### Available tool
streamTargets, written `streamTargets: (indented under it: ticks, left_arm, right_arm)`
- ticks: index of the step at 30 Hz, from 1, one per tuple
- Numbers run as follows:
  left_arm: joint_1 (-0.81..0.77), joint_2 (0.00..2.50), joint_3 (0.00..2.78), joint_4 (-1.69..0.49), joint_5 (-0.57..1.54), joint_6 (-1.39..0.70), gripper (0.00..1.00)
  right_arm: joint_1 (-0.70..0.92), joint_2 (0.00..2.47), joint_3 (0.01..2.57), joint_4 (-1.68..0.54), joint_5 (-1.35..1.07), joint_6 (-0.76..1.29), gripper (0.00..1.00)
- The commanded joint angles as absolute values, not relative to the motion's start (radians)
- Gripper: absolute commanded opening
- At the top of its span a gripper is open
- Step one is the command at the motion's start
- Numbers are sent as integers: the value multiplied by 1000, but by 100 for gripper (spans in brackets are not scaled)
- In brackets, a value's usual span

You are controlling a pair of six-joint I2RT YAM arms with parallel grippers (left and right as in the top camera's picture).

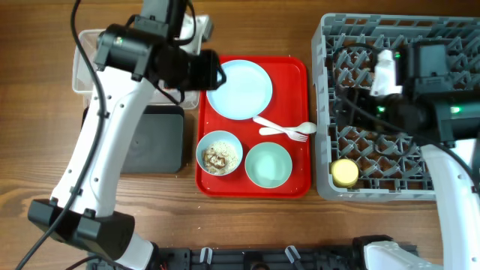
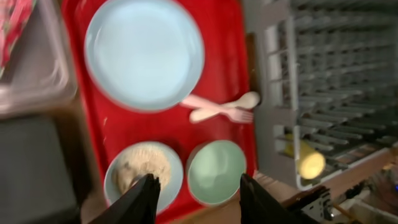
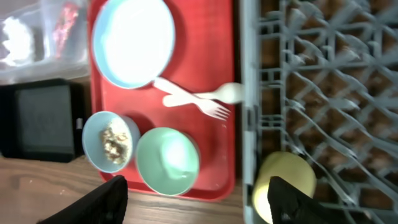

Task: Sort waste into correct bins and load items into the dishwasher rack
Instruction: 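Reach the left gripper to the light-blue rice bowl and grasp its rim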

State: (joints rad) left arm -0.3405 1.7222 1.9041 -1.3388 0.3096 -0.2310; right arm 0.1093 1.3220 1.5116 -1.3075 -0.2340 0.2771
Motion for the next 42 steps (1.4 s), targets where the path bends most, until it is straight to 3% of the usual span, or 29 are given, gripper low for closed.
streamTargets:
  ticks: [1,9,14,17,26,30,42]
  left_arm:
    - [-432,1742,1840,-1347,103,-401,42]
    - [-562,1747,1608,-1111,42,-526,37]
    - [-572,1748,1451,-945,39,-621,24]
    - [-577,1749,1364,-867,39,-637,22]
    - [-594,1749,1234,-785,39,-694,22]
    - [-622,1749,1229,-784,39,-694,29]
    - [-688,1796,1210,-784,-44,-749,36]
  right_arm:
    - [140,1318,1523,-1282,-171,363,74]
    - [140,1318,1523,-1296,-121,364,76]
    - [140,1318,1523,-1317,-113,344,77]
    - [140,1318,1523,-1325,-111,343,77]
    - [140,1318,1523,-1333,-112,343,78]
    - [140,1318,1523,-1341,-112,342,78]
    - [140,1319,1505,-1347,-111,339,79]
